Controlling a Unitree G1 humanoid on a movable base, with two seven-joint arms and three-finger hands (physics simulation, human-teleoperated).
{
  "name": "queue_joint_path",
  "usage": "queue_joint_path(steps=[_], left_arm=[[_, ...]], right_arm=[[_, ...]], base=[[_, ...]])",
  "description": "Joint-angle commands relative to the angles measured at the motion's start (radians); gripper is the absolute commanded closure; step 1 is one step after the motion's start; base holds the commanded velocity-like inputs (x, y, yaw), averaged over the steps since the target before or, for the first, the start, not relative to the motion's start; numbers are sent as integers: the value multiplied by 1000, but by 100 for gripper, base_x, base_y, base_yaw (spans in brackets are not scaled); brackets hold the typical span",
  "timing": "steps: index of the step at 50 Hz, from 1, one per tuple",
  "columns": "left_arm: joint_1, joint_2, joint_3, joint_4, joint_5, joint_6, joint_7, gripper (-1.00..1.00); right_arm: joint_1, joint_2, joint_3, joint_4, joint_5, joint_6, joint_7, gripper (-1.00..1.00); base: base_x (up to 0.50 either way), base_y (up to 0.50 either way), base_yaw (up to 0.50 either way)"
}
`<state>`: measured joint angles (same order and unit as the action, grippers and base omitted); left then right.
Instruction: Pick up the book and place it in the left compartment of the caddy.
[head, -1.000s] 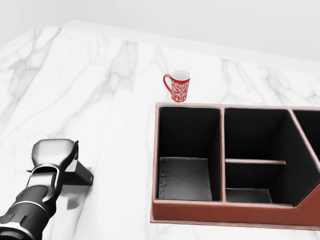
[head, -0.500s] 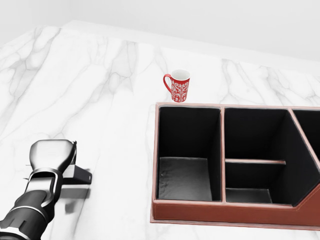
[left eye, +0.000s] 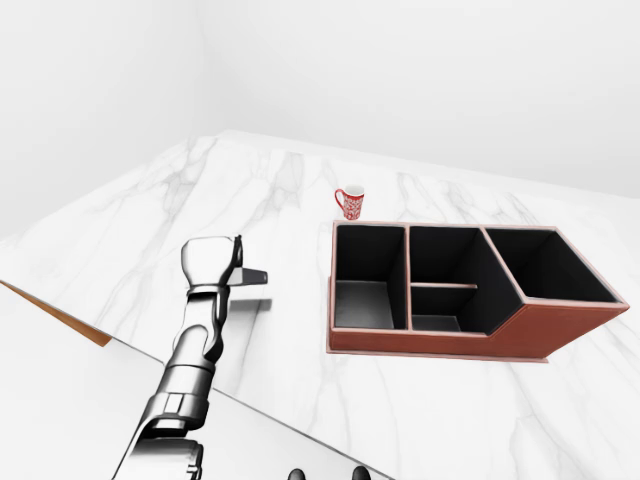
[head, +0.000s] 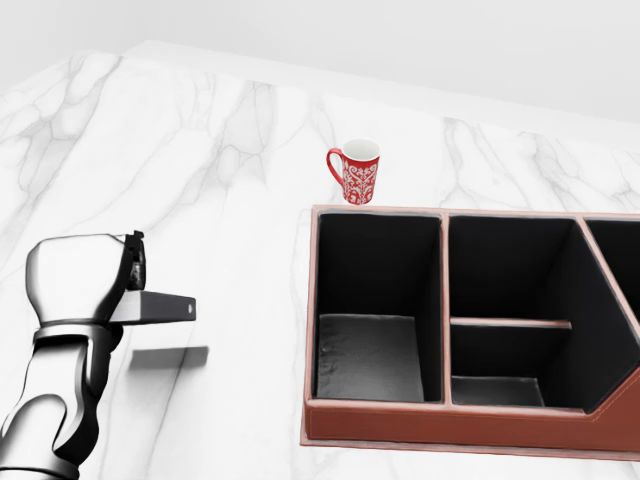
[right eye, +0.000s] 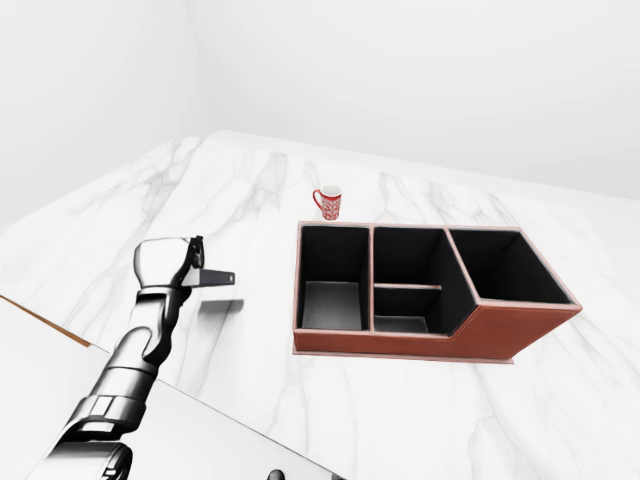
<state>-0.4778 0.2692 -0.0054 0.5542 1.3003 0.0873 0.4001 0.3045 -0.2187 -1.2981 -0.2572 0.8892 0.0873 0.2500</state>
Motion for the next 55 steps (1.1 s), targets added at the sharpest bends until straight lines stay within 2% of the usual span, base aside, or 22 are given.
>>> queue_joint_path(steps=[1, 2, 3, 4, 6, 7, 9, 14, 18, 21, 22, 26, 35, 36, 47, 55], left_arm=[[81, -22, 20, -263, 60, 0, -54, 100], [105, -22, 8, -315, 94, 0, -76, 100], [115, -37, 21, -342, 67, -6, -109, 100], [117, -40, 20, -353, 101, 0, -112, 100], [138, -51, 30, -422, 98, 0, -148, 100], [144, -58, 30, -453, 135, 0, -170, 100], [150, -62, 31, -497, 126, 0, -202, 100], [206, -89, 13, -693, 209, 0, -295, 100], [253, -119, 1, -820, 247, -27, -346, 100], [261, -133, 6, -849, 248, -36, -359, 100], [283, -147, -10, -921, 275, -36, -399, 100], [306, -173, -23, -1010, 307, -56, -431, 100], [310, -211, -42, -1117, 336, -85, -503, 100], [306, -214, -43, -1118, 309, -95, -514, 100], [283, -249, -88, -1148, 364, -105, -567, 100], [221, -286, -121, -1205, 384, -118, -670, 100]], right_arm=[[1, 1, 0, -1, 0, 0, 1, -100], [0, 1, 1, 0, -2, 0, 1, -100], [-1, 1, 2, 0, -2, 0, 0, -100], [0, 1, 2, -1, -1, 0, -1, -100], [1, 1, 1, -4, 0, 0, -1, -100], [0, 1, 1, -1, -1, 0, 0, -100], [0, 0, 1, 0, 0, 0, 0, -100], [-2, 0, 1, 1, -1, 0, 0, -100], [3, 0, -2, -6, 5, 0, -3, -100], [2, 1, -3, -5, 3, 0, -1, -100], [1, 1, -2, -2, 2, 0, 2, -100], [0, 2, 1, 1, -2, 0, 3, -100], [0, 0, -7, -6, 5, 0, -2, -100], [2, 0, -9, -9, 9, 0, -2, -100], [3, 2, -3, -3, 5, 0, 3, -100], [2, 3, -2, -4, 4, 0, 2, -100]], base=[[0, 0, 0], [0, 0, 0], [0, 0, 0], [0, 0, 0], [0, 0, 0], [0, 0, 0], [0, 0, 0], [0, 0, 0], [0, 0, 0], [0, 0, 0], [0, 0, 0], [0, 0, 0], [0, 0, 0], [0, 0, 0], [0, 0, 0], [0, 0, 0]])
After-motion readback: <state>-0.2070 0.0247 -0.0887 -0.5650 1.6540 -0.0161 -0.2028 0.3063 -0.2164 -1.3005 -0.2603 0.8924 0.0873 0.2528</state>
